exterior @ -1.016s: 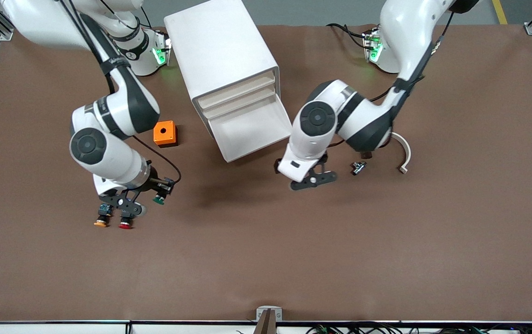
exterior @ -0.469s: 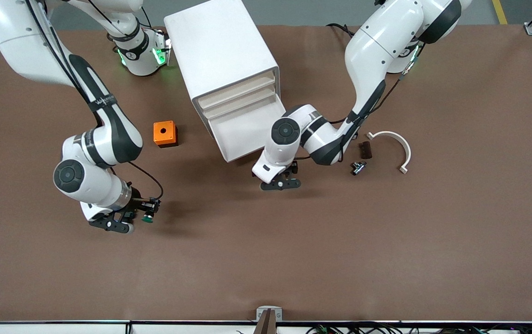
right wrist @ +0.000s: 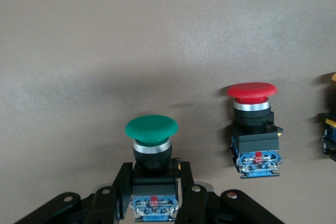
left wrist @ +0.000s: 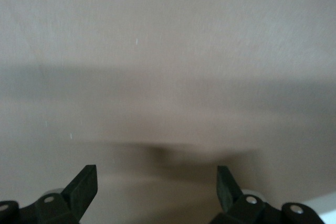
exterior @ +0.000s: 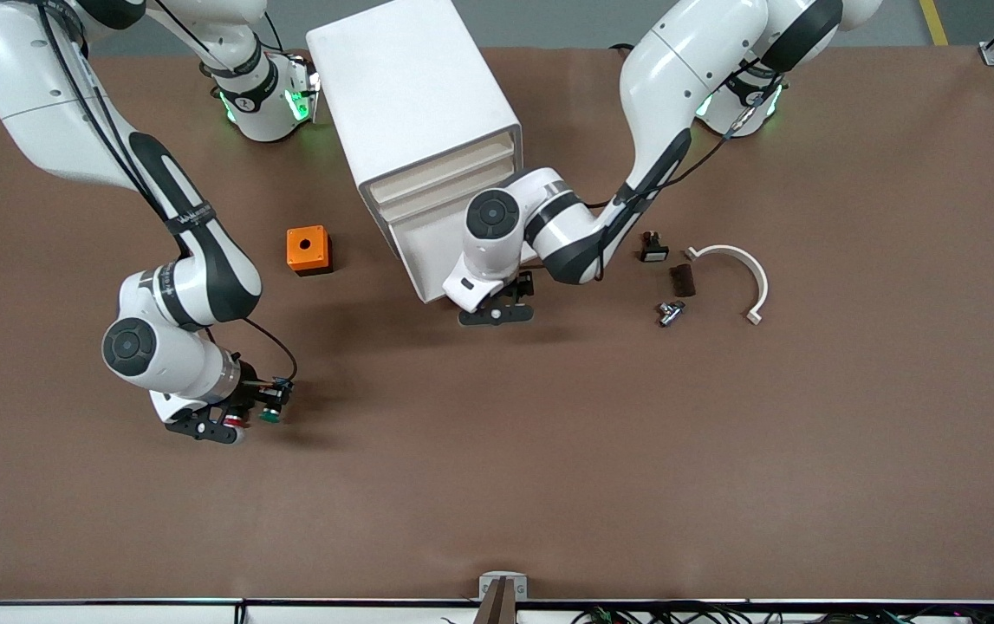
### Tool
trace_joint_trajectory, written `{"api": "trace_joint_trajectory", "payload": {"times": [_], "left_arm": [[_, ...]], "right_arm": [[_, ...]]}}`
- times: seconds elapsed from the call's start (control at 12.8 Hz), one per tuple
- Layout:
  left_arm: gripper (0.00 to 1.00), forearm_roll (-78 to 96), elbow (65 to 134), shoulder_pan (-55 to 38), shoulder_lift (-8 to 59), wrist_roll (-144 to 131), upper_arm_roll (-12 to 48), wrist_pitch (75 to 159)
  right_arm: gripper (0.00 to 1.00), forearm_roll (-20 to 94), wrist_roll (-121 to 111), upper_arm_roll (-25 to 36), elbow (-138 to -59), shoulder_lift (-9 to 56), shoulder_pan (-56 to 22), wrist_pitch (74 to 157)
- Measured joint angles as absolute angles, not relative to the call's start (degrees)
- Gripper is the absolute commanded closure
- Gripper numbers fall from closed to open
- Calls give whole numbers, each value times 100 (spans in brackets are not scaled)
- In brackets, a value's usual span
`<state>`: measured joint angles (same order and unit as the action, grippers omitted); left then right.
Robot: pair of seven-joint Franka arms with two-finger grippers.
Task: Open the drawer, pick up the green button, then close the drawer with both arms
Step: 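Set the green button by the red button while the left gripper shuts the drawer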
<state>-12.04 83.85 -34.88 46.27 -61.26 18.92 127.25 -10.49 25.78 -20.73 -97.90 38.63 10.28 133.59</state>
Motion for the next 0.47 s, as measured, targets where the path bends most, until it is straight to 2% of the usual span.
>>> {"api": "trace_joint_trajectory", "payload": {"times": [0.16,0.23,0.39,0.47], "left_arm": [[0,-1186,8381,-3493,4626,-6476,2088,12542],[0,-1148,8380,-3495,4625,-6660,2195,12481],[0,-1045,8380,-3501,4624,-6991,2405,12422],[0,-957,8385,-3521,4625,-7166,2503,12385]], "right_arm": [[90,-1049,2577,-2077,-9786,3967,1028,13375],[84,-1049,2577,-2077,-9775,4019,1028,13396],[59,-1049,2577,-2077,-9700,4105,1028,13410],[30,-1049,2577,-2077,-9642,4138,1028,13412]]}}
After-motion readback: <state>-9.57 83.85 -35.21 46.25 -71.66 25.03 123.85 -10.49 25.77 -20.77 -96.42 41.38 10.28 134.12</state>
